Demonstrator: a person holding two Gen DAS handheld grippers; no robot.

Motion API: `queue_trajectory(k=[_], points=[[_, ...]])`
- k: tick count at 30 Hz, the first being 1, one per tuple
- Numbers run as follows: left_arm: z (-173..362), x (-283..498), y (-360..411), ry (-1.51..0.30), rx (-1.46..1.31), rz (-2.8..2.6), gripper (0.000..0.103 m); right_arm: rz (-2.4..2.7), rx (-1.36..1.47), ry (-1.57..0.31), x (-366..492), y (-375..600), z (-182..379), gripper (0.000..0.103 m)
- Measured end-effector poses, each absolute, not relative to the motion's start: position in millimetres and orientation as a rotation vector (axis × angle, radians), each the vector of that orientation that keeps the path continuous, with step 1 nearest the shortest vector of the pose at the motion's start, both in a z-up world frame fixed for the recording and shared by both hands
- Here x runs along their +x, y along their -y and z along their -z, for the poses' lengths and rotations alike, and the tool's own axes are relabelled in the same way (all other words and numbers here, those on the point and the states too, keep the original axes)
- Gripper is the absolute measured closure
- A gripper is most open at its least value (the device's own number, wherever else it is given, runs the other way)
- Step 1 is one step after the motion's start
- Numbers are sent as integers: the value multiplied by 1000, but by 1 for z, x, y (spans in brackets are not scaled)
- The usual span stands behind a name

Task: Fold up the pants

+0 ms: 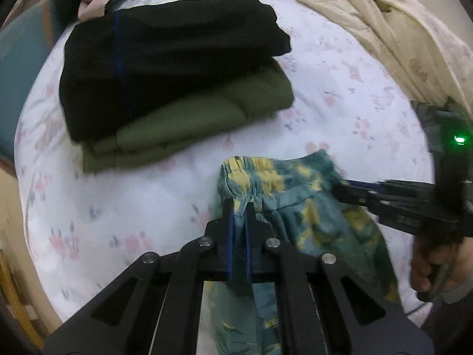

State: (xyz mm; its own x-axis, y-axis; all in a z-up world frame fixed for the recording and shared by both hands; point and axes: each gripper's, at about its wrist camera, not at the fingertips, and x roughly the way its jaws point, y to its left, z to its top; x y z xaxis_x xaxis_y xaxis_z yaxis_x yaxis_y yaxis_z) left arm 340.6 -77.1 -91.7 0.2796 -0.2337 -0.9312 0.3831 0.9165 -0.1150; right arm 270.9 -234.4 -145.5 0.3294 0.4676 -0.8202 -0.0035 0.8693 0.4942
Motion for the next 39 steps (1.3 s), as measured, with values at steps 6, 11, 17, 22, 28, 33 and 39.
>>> queue_trajectory(k=[6, 11, 17, 22, 28, 33, 39], points=[[137, 362, 73, -1391, 151, 339, 71, -328, 494, -1252, 274, 246, 155, 78], [119, 372, 46, -1354, 49, 419, 40, -370, 590, -1215, 282, 272, 144, 75], [143, 394, 32, -1436, -212, 455, 42, -413, 706, -1225, 299, 277, 157, 54], [149, 394, 63, -1430, -75, 499, 54, -423, 639, -1276, 309, 254, 171, 54], [151, 395, 80, -1473, -71, 505, 81, -458, 526, -1248, 315, 237, 162, 82], [117, 388, 98, -1362, 144, 593, 87, -494, 265, -1204, 321, 217, 121, 84], [32, 413, 100, -1083, 259, 599, 87, -473, 142, -1029, 360, 215, 42, 84]])
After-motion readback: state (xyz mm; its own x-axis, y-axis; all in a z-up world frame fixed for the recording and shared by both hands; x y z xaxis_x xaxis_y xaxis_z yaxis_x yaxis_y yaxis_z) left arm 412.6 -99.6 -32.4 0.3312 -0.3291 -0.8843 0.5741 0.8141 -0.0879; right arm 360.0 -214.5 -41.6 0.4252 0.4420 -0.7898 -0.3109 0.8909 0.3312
